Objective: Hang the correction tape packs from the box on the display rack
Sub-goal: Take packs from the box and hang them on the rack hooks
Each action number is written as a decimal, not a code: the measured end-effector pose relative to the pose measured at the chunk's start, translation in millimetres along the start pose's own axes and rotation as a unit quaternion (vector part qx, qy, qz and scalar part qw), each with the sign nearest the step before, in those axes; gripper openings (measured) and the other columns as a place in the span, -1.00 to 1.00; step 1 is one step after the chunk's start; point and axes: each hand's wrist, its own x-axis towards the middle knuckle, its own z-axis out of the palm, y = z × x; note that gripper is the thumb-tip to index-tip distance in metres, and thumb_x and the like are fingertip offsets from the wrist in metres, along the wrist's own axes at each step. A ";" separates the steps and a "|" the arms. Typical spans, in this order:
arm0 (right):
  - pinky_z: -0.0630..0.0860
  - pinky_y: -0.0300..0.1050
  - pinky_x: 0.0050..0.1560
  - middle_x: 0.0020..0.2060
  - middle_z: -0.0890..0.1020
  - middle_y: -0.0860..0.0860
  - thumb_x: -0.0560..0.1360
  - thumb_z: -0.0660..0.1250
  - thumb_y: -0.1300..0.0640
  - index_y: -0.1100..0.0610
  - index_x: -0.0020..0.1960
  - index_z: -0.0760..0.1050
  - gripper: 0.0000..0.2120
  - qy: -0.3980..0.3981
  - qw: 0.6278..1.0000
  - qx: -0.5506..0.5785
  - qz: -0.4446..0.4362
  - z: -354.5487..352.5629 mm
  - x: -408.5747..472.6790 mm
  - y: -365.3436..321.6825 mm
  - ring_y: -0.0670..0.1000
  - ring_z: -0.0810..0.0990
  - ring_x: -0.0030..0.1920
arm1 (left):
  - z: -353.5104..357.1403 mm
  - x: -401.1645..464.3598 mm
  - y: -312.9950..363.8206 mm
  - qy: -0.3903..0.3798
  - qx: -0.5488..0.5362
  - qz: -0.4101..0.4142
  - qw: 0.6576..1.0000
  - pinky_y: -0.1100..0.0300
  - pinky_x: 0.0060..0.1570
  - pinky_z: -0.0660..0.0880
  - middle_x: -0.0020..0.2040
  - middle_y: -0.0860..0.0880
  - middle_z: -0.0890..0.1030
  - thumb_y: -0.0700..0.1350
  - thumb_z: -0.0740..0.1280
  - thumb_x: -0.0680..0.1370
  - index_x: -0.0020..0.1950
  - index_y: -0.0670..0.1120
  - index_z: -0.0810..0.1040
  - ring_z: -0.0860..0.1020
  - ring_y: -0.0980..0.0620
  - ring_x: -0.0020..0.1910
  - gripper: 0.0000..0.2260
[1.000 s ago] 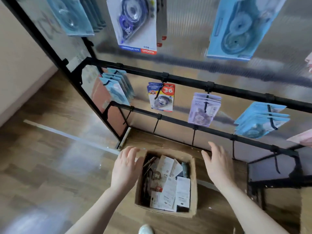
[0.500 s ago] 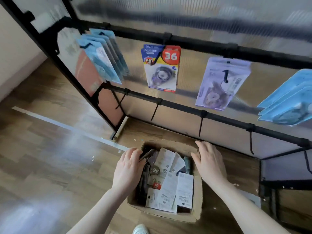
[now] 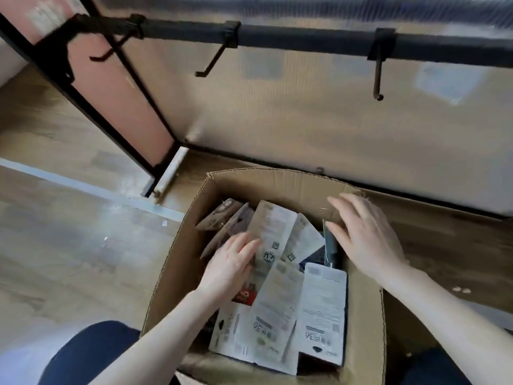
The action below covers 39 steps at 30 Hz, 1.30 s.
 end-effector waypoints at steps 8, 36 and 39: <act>0.48 0.08 0.14 0.13 0.56 0.16 0.45 0.41 0.13 0.23 0.22 0.51 -0.63 0.024 0.999 -0.035 -0.028 -2.5 -5.6 6.8 0.21 0.56 0.10 | 11.6 -19.5 7.6 -0.070 0.051 0.131 0.988 0.02 0.06 0.57 0.33 -0.15 0.50 -0.26 0.60 0.23 0.38 0.00 0.41 0.53 -0.14 0.26 -0.24; 0.48 0.05 0.13 0.06 0.57 0.13 0.46 0.40 0.18 0.20 0.16 0.55 -0.72 0.070 0.997 0.007 -0.042 7.4 -3.0 15.3 0.17 0.56 0.07 | 41.3 -9.9 19.8 -0.073 0.095 0.384 0.915 -0.02 0.24 0.48 0.20 -0.01 0.58 -0.01 0.40 0.41 0.26 0.06 0.48 0.53 -0.05 0.23 -0.58; 0.49 0.07 0.11 0.05 0.57 0.14 0.47 0.39 0.19 0.21 0.15 0.55 -0.73 0.073 0.996 0.005 -0.051 7.7 -2.7 15.5 0.18 0.57 0.05 | 31.9 -8.0 15.8 -0.044 0.034 0.346 0.937 0.03 0.26 0.47 0.22 0.02 0.59 0.04 0.36 0.47 0.24 0.05 0.44 0.54 -0.01 0.23 -0.64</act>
